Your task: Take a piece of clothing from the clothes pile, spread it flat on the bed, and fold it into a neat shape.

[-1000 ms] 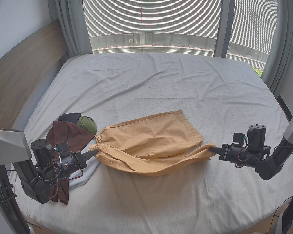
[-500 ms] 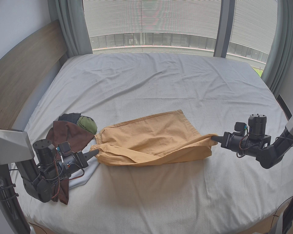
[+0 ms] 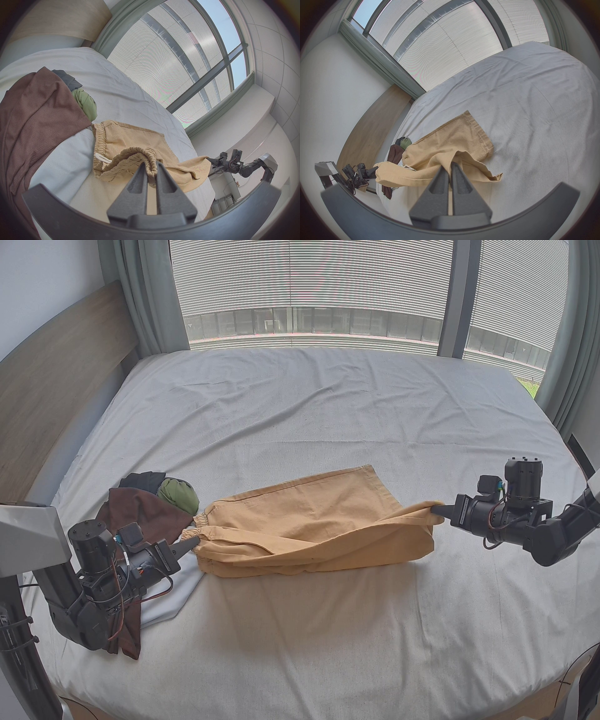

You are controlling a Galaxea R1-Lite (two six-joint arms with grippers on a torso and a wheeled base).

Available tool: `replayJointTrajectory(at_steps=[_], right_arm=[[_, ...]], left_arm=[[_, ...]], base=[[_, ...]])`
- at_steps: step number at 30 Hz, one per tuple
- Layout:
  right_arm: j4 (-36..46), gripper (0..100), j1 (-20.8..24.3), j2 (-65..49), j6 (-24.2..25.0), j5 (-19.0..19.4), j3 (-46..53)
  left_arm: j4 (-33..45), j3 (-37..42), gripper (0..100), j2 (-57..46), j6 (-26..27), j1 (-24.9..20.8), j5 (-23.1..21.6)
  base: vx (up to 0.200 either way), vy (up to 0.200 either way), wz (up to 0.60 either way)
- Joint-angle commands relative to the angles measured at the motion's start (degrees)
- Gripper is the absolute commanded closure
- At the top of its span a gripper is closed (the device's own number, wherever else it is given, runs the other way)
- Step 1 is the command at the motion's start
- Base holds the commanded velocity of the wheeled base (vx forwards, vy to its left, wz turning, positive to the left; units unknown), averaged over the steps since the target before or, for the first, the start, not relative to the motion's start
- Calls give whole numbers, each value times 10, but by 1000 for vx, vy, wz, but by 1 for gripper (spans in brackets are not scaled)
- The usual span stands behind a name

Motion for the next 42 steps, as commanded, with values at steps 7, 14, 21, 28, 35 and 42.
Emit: replayJointTrajectory(at_steps=[7,14,21,28,35,42], right_arm=[[65,100,1,5,0,0,-90],[96,100,3,36,0,0,-150],[123,100,3,64,1,0,-193],[124,100,4,97,1,-1,-228],[125,100,4,149,1,0,-298],[135,100,8,195,3,1,-355]], left_arm=[[0,-11,100,8,-1,0,8],[0,-27,100,20,-3,0,31],[0,-38,100,22,-18,0,39],[0,-54,100,28,-27,0,55],[0,-74,100,53,-35,2,63],[0,-98,100,73,-36,2,88]], base=[[0,0,0],[0,0,0],[0,0,0],[0,0,0],[0,0,0],[0,0,0]])
